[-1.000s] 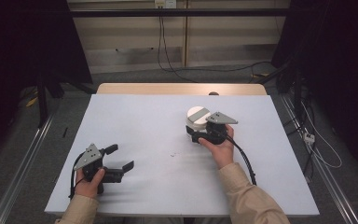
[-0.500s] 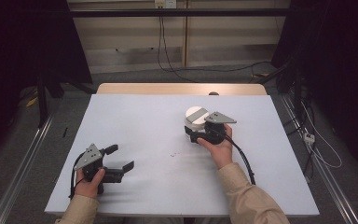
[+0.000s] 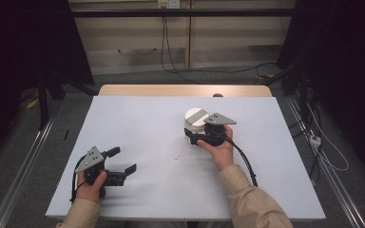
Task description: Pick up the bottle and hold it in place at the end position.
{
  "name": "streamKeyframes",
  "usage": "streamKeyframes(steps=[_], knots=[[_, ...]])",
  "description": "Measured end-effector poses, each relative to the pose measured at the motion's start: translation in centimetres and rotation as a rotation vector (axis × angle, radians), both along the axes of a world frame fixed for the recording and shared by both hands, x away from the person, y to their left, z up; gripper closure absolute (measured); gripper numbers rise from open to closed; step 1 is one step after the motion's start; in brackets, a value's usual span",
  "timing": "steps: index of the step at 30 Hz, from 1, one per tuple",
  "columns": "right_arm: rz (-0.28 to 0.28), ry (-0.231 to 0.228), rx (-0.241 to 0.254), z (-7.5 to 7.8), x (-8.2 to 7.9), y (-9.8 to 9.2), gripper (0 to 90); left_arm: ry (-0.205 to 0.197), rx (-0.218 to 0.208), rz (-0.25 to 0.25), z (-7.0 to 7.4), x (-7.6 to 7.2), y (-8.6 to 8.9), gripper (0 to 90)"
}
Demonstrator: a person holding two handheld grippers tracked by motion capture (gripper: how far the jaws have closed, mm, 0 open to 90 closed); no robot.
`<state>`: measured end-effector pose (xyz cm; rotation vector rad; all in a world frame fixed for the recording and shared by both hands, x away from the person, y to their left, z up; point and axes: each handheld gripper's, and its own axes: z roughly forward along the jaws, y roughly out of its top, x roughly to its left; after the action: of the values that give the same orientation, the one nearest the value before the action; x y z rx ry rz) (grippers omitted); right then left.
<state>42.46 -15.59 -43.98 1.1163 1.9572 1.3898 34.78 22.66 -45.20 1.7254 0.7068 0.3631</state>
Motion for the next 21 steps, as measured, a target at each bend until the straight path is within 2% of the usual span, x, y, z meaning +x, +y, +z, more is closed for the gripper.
streamKeyframes(steps=[21], knots=[[0.035, 0.015, -0.003, -0.6, 0.5, 1.4, 18.6, 0.005, 0.000, 0.000, -0.1, 0.0, -0.1, 3.1]])
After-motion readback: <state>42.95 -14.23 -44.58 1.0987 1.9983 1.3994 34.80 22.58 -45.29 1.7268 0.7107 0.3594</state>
